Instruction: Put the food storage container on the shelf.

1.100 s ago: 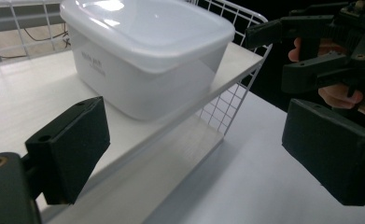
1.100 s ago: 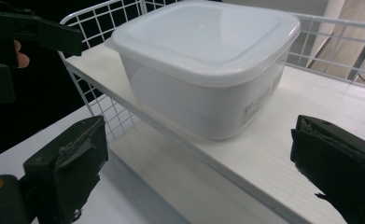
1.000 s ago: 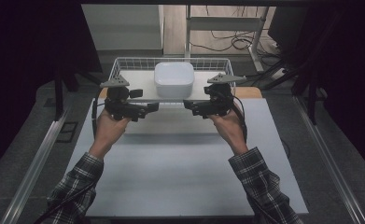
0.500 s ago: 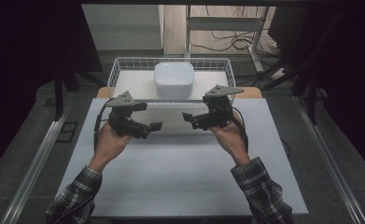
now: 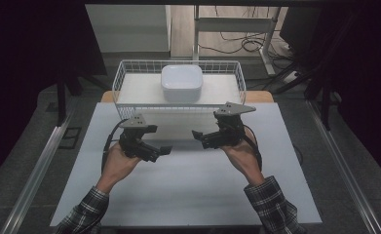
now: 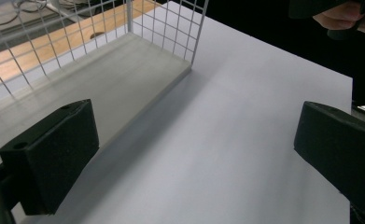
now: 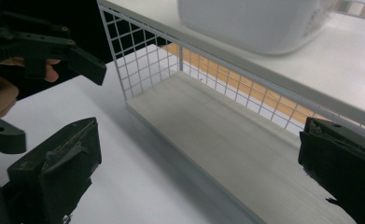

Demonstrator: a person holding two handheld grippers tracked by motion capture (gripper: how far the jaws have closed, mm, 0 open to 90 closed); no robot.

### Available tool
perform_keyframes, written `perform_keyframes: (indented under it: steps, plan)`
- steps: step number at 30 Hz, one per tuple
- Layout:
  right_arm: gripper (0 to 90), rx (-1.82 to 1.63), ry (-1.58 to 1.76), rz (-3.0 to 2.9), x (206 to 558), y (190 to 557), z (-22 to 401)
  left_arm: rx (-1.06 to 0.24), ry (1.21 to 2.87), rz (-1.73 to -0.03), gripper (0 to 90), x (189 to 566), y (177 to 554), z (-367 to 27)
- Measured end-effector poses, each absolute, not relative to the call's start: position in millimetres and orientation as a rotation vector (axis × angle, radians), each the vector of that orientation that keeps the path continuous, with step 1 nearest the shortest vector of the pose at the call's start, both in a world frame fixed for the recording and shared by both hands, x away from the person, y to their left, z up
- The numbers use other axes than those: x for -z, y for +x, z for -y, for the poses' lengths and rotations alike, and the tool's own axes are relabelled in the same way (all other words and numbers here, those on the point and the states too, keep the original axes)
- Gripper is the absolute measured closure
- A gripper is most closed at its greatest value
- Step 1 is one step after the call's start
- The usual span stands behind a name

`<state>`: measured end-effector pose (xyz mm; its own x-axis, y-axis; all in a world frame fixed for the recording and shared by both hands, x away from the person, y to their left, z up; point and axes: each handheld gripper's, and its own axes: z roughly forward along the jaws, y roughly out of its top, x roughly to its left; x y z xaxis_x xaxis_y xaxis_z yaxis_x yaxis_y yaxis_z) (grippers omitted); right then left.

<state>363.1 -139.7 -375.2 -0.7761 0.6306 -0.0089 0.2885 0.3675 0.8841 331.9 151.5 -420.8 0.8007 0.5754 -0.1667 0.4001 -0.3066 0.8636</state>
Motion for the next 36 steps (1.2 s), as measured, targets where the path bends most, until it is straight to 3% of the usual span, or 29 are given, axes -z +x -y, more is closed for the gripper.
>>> perform_keyframes:
  steps: [23,36]
  plan:
    - [0.0,-1.311,0.861,-2.438,443,347,156,-0.180,1.918,-0.695,0.3,479,307,-131]
    - [0.4,-1.258,0.793,-2.440,460,323,156,-0.186,1.941,-0.709,1.2,494,286,-139]
